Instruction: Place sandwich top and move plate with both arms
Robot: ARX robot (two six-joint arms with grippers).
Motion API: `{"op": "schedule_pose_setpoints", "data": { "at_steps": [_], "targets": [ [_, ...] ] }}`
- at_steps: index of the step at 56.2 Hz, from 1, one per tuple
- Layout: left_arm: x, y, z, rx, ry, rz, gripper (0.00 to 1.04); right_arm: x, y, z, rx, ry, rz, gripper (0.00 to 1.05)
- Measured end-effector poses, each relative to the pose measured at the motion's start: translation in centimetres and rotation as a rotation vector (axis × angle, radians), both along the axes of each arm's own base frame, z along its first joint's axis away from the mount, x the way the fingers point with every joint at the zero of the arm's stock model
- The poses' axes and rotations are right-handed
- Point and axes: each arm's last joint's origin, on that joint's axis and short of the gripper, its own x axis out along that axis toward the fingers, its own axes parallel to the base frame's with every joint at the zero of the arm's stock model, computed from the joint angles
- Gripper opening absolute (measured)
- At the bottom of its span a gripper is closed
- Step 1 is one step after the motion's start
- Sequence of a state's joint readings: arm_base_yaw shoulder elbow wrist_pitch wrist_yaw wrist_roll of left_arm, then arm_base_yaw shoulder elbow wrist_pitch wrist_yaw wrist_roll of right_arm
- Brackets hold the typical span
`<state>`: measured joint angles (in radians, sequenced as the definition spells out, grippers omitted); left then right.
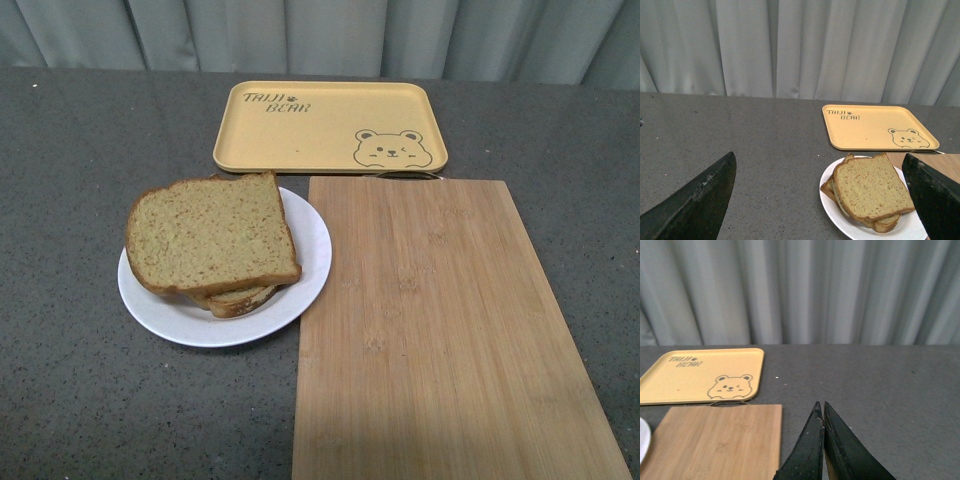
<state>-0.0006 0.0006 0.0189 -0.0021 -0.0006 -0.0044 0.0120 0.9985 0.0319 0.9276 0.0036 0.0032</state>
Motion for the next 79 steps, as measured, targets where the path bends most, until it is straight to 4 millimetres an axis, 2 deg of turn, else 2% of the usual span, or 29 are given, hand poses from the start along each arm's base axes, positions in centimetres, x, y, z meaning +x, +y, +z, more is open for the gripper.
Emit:
{"op": "schedule_pose_setpoints", "data": {
  "at_steps": [9,25,79],
  "targets": [
    [0.0,0.0,0.0,0.000,0.000,-0.001,0.98,-1.2,-0.2,0.8,0.000,-0.028,-0.009,0.01],
    [0.0,0.0,0.0,0.000,0.000,-0.001,0.98,-2.7,-0.2,1.0,0.000,-0.032,-0.005,0.01],
    [0.0,0.0,0.0,0.000,0.000,-0.001,0.98,-5.2,-0.2,1.4,0.000,-0.047,-0.005,0.01]
  ]
}}
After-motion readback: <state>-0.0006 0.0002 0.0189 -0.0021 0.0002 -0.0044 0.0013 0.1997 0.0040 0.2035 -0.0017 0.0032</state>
